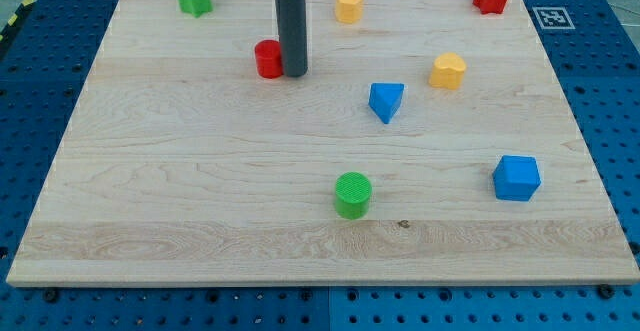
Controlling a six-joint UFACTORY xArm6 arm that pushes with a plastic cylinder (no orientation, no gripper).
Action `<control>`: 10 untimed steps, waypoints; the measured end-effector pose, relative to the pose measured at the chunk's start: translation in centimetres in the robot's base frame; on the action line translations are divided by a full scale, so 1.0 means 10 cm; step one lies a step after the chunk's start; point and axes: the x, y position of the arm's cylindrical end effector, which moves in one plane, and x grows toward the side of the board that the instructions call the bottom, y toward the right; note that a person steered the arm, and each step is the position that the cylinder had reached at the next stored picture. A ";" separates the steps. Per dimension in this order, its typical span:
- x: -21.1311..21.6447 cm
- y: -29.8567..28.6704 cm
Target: Push the red circle towards the left center of the board
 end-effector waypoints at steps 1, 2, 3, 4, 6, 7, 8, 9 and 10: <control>-0.14 0.00; -0.27 0.00; -0.24 -0.12; -0.16 -0.25; -0.07 -0.25; 0.01 -0.27; -0.01 -0.52; -0.06 -0.83; -0.16 -1.15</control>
